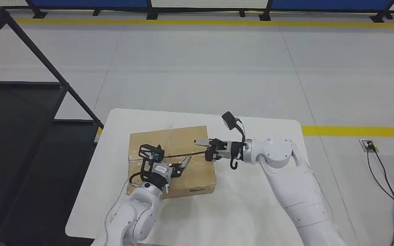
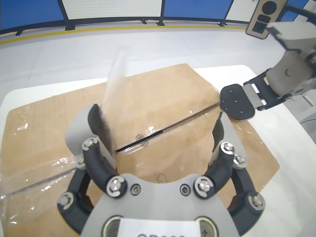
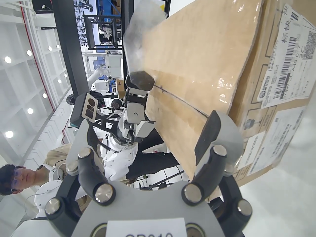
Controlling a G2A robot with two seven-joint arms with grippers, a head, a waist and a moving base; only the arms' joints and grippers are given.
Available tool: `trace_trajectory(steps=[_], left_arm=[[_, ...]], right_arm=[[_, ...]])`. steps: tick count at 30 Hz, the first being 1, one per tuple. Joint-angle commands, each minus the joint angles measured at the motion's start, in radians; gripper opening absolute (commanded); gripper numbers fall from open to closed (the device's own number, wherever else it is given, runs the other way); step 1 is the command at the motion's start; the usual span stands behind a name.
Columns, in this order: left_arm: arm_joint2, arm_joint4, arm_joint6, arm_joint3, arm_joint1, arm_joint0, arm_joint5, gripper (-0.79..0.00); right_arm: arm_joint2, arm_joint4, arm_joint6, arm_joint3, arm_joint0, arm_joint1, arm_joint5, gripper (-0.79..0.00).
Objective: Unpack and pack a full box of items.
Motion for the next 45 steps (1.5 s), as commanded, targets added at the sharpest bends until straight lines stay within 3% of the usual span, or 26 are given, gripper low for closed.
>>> trace_trajectory(steps=[1,10,13,15,20,25,32,34,39,45], left_arm=[[-0.007,0.003,0.020,-0.021,0.000,0.018,-0.004,0.000],[-0.085,-0.039,0.098,-0.125,0.003,0.105,-0.014,0.000],[-0.161,-0.194,0.127,-0.176,0.004,0.157,-0.040,0.000],[-0.238,-0.384,0.099,-0.195,0.006,0.191,-0.088,0.000],[-0.482,-0.842,-0.145,-0.137,0.025,0.211,-0.237,0.000],[-0.673,-1.174,-0.544,-0.047,0.057,0.230,-0.402,0.000],[-0.673,-1.174,-0.544,-0.047,0.057,0.230,-0.402,0.000],[-0.642,-1.180,-0.567,-0.059,0.057,0.225,-0.369,0.000],[-0.546,-1.221,-0.515,-0.051,0.051,0.114,-0.186,0.000],[-0.404,-1.171,-0.511,0.028,0.046,-0.044,-0.002,0.000]], right_arm=[[-0.004,0.004,-0.001,0.001,0.002,0.001,0.001,0.000],[-0.019,0.024,-0.030,0.007,0.012,0.005,-0.006,0.000],[-0.012,0.032,-0.055,-0.010,0.002,0.008,-0.032,0.000],[0.000,0.036,-0.072,-0.033,-0.012,0.013,-0.066,0.000],[0.054,0.040,-0.113,-0.131,-0.087,0.031,-0.184,0.000],[0.079,0.009,-0.129,-0.197,-0.141,0.044,-0.234,0.000],[0.079,0.009,-0.129,-0.197,-0.141,0.044,-0.234,0.000],[0.081,0.021,-0.154,-0.201,-0.151,0.044,-0.237,0.000],[0.098,0.061,-0.143,-0.181,-0.146,0.052,-0.267,0.000],[0.118,0.088,-0.127,-0.140,-0.141,0.063,-0.290,0.000]])
